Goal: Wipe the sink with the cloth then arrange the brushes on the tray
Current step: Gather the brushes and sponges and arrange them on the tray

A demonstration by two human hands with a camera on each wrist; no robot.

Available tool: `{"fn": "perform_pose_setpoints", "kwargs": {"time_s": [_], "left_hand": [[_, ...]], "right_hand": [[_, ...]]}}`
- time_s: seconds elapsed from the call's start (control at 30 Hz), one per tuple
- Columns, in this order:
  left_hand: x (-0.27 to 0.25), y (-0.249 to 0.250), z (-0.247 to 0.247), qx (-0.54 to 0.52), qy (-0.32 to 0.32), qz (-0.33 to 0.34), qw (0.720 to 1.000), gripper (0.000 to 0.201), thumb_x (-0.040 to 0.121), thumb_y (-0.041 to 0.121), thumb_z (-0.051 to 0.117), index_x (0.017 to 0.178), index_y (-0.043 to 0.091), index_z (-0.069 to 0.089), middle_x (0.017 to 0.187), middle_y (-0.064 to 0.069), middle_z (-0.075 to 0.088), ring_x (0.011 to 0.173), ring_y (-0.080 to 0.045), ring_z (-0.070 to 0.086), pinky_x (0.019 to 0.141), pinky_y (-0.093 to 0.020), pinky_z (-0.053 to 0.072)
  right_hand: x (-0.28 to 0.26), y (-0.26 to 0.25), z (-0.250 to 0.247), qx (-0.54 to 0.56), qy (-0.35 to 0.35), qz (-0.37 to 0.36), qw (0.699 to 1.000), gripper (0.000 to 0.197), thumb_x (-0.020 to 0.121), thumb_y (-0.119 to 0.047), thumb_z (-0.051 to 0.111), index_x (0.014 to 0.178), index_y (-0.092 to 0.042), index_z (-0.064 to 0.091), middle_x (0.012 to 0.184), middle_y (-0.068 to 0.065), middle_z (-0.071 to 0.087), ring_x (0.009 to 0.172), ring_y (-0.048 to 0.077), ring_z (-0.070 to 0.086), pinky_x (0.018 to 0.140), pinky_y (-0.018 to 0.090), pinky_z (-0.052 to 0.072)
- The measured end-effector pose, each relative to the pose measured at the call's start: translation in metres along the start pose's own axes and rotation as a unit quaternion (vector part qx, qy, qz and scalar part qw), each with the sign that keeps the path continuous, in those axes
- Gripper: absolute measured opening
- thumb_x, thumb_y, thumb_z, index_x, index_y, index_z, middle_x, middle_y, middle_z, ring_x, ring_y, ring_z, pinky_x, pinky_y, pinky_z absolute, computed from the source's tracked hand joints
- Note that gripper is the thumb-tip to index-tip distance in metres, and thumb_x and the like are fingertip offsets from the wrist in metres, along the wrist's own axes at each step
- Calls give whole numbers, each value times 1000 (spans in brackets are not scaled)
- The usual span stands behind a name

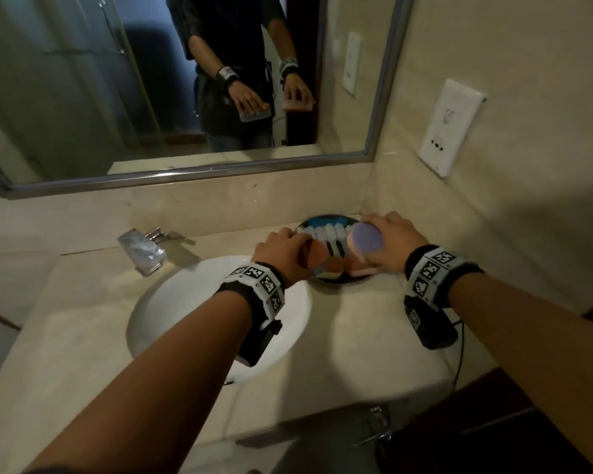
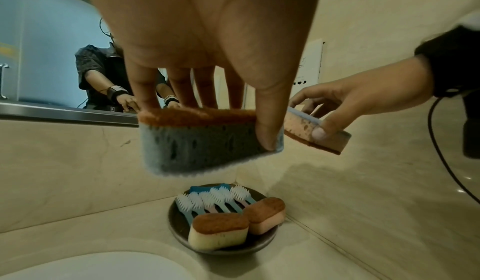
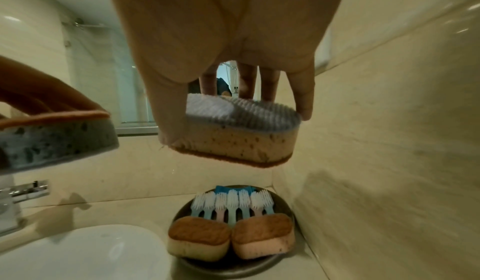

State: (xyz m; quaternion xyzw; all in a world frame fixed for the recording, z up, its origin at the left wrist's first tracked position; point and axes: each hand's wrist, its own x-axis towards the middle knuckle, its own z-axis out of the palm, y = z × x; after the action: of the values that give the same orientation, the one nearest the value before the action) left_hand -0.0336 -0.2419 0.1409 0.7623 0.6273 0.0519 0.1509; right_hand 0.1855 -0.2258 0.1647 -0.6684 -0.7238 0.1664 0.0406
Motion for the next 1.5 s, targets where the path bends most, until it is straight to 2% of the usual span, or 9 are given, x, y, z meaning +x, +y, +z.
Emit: {"fn": "perform_pose_setpoints", "kwargs": {"time_s": [0.1, 0.23, 0.4, 0.53, 0.7, 0.97, 1.13, 1.33, 1.5], "left_hand": [[12, 12, 2, -2, 2, 1, 1000, 75, 74, 47, 70, 138, 30, 37, 131, -6, 44, 121, -30, 43, 97, -47, 43], [35, 16, 7, -7, -6, 1, 1000, 77, 72, 49, 70, 139, 30, 36, 135, -3, 43, 123, -28, 42, 99, -47, 42], [76, 10, 18, -11, -26, 8, 1000, 77, 74, 49, 69, 140, 30, 35, 135, -4, 42, 123, -29, 41, 100, -47, 41], [114, 3, 28, -14, -57, 8, 998, 76, 73, 45, 71, 139, 29, 36, 136, -4, 43, 124, -29, 41, 100, -48, 41], [144, -3, 41, -8, -74, 6, 997, 74, 73, 44, 70, 136, 28, 37, 135, -4, 44, 123, -30, 42, 98, -47, 42], [162, -11, 63, -22, -88, -48, 995, 73, 74, 47, 69, 137, 29, 37, 136, -4, 41, 124, -29, 40, 100, -46, 41], [166, -12, 81, -35, -98, -73, 992, 72, 75, 55, 65, 136, 29, 38, 135, -5, 42, 123, -29, 41, 101, -44, 39], [177, -7, 104, -68, -124, -72, 987, 77, 69, 55, 72, 134, 27, 41, 133, -4, 46, 122, -29, 46, 99, -44, 44], [185, -3, 118, -43, -131, -74, 988, 73, 74, 48, 70, 137, 29, 39, 135, -4, 45, 124, -29, 44, 102, -44, 40]], "right_hand": [[4, 19, 1, 2, -2, 16, 1000, 81, 73, -43, 71, 142, -32, 31, 134, 11, 33, 125, 37, 36, 107, 46, 36], [20, 32, 9, 4, -14, 20, 1000, 82, 72, -50, 70, 142, -35, 29, 133, 8, 35, 123, 33, 39, 105, 46, 37], [57, 37, 17, -15, -11, 27, 999, 86, 73, -50, 70, 144, -26, 28, 136, 9, 36, 123, 33, 39, 105, 45, 37], [91, 41, 20, -24, -39, 40, 998, 86, 69, -51, 73, 140, -27, 32, 134, 8, 38, 123, 32, 41, 102, 47, 40], [120, 53, 34, -19, -69, 44, 997, 88, 73, -49, 69, 145, -27, 24, 139, 9, 33, 128, 33, 37, 104, 48, 37], [153, 68, 51, -29, -118, 30, 992, 81, 76, -57, 60, 143, -30, 25, 144, 8, 28, 131, 33, 34, 107, 49, 34], [168, 77, 64, -57, -137, 14, 989, 80, 76, -58, 60, 143, -32, 25, 146, 8, 27, 134, 33, 29, 109, 47, 31], [172, 89, 74, -67, -145, -3, 987, 77, 75, -57, 62, 141, -33, 30, 139, 10, 32, 129, 33, 34, 101, 41, 35], [175, 98, 82, -66, -151, -13, 986, 80, 74, -54, 66, 142, -35, 29, 136, 8, 33, 126, 31, 35, 101, 42, 36]]}}
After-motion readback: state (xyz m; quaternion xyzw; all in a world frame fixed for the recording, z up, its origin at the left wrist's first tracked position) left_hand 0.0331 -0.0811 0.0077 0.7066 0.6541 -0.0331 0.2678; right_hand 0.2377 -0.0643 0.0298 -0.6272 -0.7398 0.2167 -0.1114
